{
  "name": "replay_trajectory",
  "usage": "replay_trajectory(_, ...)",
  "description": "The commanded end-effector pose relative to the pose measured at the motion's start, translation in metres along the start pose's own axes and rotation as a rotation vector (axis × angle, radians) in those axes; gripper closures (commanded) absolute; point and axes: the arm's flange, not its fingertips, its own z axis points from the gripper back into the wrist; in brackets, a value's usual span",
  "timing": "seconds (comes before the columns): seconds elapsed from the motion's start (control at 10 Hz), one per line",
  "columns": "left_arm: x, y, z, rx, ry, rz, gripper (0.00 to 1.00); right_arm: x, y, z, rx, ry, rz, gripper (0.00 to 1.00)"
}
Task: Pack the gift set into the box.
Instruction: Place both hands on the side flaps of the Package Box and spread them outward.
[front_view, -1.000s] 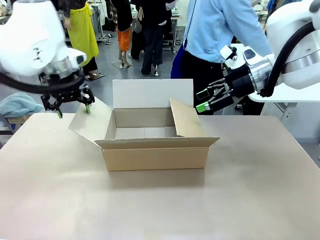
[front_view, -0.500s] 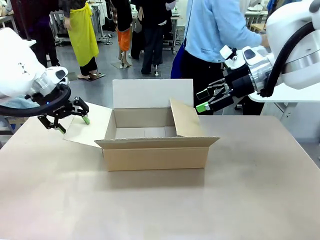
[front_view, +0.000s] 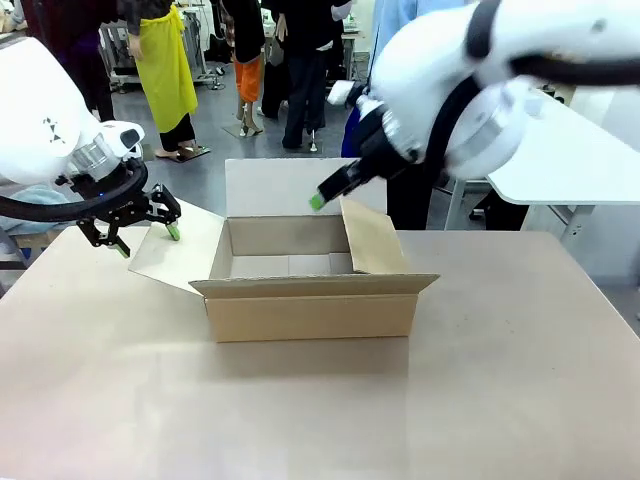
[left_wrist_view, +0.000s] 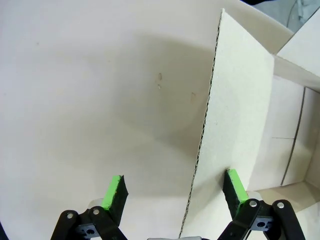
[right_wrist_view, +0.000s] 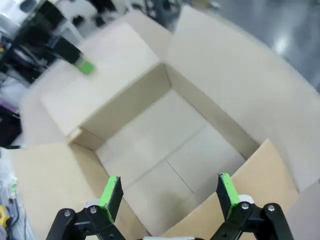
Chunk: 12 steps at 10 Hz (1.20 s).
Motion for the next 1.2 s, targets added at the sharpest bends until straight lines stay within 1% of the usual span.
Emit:
replay_trajectory(0.0,-0.001,0.001,0.002,0.017,0.001,0.012,0.0,0.077,0.059,0.006,-0.143,0.486,-0.229,0.0)
replay_trajectory(0.1,-0.001,0.001,0.002,0.017,0.001,0.012,0.0,0.074,0.061,0.008,-0.081,0.386,0.007,0.0)
replay_trajectory(0.2,-0.001,0.001,0.002,0.017,0.001,0.012,0.0,-0.017,0.003,-0.017,-0.061,0.103,-0.035,0.0)
replay_trajectory(0.3,-0.001,0.001,0.002,0.017,0.001,0.012,0.0,-0.017,0.003,-0.017,-0.061,0.103,-0.035,0.0)
replay_trajectory(0.4,-0.001,0.001,0.002,0.017,0.001,0.012,0.0,-0.018,0.022,-0.011,-0.109,0.228,-0.043,0.0)
replay_trajectory(0.5,-0.001,0.001,0.002,0.017,0.001,0.012,0.0,-0.017,0.02,-0.021,-0.124,0.288,-0.148,0.0)
replay_trajectory(0.6,-0.001,0.001,0.002,0.017,0.001,0.012,0.0,-0.001,0.044,-0.02,-0.216,0.343,-0.264,0.0)
replay_trajectory(0.7,-0.001,0.001,0.002,0.017,0.001,0.012,0.0,0.021,0.083,-0.01,-0.305,0.374,-0.275,0.0)
replay_trajectory(0.8,-0.001,0.001,0.002,0.017,0.001,0.012,0.0,0.032,0.103,-0.006,-0.406,0.412,-0.308,0.0)
replay_trajectory(0.9,-0.001,0.001,0.002,0.017,0.001,0.012,0.0,0.039,0.118,-0.007,-0.523,0.454,-0.345,0.0)
replay_trajectory(1.0,-0.001,0.001,0.002,0.017,0.001,0.012,0.0,0.04,0.124,-0.017,-0.615,0.487,-0.391,0.0)
replay_trajectory(1.1,-0.001,0.001,0.002,0.017,0.001,0.012,0.0,0.036,0.119,-0.033,-0.655,0.512,-0.427,0.0)
